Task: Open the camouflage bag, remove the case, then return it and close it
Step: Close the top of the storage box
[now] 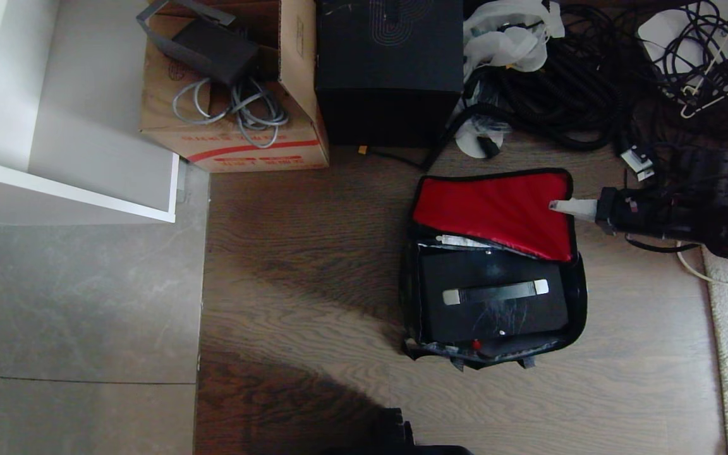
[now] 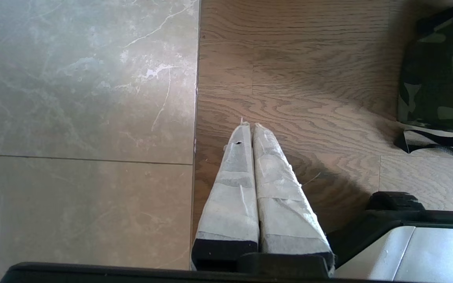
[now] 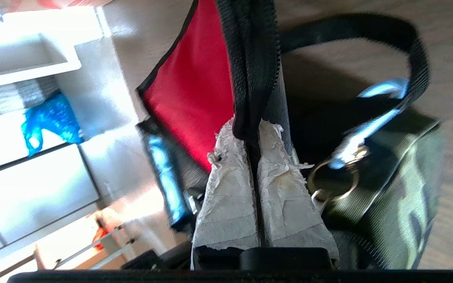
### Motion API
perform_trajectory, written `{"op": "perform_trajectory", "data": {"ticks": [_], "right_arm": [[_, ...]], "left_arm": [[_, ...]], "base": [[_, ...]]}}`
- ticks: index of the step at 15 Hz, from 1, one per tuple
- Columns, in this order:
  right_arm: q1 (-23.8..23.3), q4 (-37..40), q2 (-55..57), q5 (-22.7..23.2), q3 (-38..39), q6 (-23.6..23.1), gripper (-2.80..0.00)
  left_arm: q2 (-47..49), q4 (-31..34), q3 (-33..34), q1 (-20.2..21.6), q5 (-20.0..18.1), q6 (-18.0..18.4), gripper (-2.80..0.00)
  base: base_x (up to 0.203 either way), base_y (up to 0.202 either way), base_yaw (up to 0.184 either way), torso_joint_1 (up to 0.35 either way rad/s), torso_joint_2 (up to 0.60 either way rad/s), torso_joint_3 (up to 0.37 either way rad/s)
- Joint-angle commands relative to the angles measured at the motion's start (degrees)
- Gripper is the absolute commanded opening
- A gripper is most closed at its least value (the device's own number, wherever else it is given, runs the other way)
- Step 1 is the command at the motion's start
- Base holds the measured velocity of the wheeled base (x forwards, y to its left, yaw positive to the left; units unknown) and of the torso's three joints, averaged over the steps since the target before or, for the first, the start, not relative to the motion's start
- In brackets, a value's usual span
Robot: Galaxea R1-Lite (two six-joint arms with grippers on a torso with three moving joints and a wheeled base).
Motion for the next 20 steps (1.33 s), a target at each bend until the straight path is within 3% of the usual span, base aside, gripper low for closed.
{"op": "perform_trajectory", "data": {"ticks": [1, 2, 9, 13, 14, 16, 18, 20], "right_arm": [[-0.11, 0.09, -1.91, 1.32, 1.35, -0.03, -2.80], [-0.14, 0.41, -2.38, 3.45, 2.17, -0.04, 0.00], [2.20, 4.66, -6.15, 5.41, 12.76, -0.25, 0.00], [2.23, 4.92, -5.31, 4.92, 11.66, -2.13, 0.00], [2.23, 4.89, -5.55, 5.05, 12.36, -3.69, 0.00], [2.13, 6.46, -6.08, 5.13, 15.94, -11.44, 0.00], [1.70, 13.59, -7.34, 4.85, 20.17, -18.66, 0.00], [1.26, 22.22, -8.92, 4.77, 20.95, -21.11, 0.00]], "left_arm": [[0.00, -0.01, -0.01, 0.00, 0.00, 0.00, -2.80], [0.00, -0.01, -0.01, 0.00, 0.00, 0.00, -2.80], [0.00, -0.01, -0.01, 0.00, 0.00, 0.00, -2.80], [0.00, -0.01, -0.01, 0.00, 0.00, 0.00, -2.80], [0.00, -0.01, -0.01, 0.00, 0.00, 0.00, -2.80], [0.00, -0.01, -0.01, 0.00, -0.01, 0.00, -2.80], [0.00, -0.01, -0.01, 0.00, 0.00, 0.00, -2.80], [0.00, -0.01, 0.06, 0.00, 0.00, 0.00, -2.80]], "base": [[0.000, 0.000, 0.000, 0.000, 0.00, 0.000], [0.000, 0.000, 0.000, 0.000, 0.00, 0.000], [0.000, 0.000, 0.000, 0.000, 0.00, 0.000], [0.000, 0.000, 0.000, 0.000, 0.00, 0.000], [0.000, 0.000, 0.000, 0.000, 0.00, 0.000], [0.000, 0.000, 0.000, 0.000, 0.00, 0.000], [0.000, 0.000, 0.000, 0.000, 0.00, 0.000], [0.000, 0.000, 0.000, 0.000, 0.00, 0.000]]}}
